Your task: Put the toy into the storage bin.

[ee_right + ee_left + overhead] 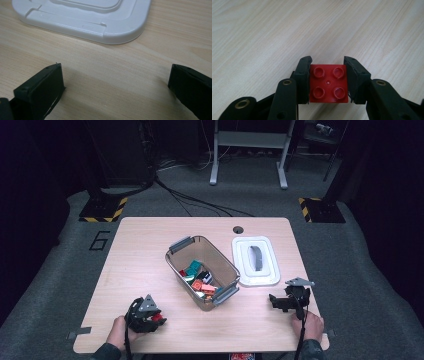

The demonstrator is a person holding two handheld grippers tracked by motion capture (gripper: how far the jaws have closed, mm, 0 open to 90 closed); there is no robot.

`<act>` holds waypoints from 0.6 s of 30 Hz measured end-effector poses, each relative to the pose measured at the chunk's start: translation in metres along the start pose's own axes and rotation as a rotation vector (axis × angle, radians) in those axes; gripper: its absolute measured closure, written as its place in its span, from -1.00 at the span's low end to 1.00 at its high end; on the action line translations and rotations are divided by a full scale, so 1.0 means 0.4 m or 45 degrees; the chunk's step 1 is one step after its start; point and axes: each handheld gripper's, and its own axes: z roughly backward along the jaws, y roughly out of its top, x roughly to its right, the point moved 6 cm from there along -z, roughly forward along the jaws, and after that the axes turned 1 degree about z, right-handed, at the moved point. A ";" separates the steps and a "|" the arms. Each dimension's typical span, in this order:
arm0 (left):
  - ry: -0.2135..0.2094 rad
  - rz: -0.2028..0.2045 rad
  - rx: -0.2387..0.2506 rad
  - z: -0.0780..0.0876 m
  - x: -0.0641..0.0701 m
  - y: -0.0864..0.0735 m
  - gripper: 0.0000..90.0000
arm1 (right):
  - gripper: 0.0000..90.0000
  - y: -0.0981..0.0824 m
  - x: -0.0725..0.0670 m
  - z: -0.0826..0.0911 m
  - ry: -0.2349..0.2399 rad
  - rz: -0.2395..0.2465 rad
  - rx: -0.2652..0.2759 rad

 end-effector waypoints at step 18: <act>0.043 0.019 0.110 0.079 -0.050 0.098 0.31 | -1.00 0.000 -0.001 0.000 0.003 -0.004 0.001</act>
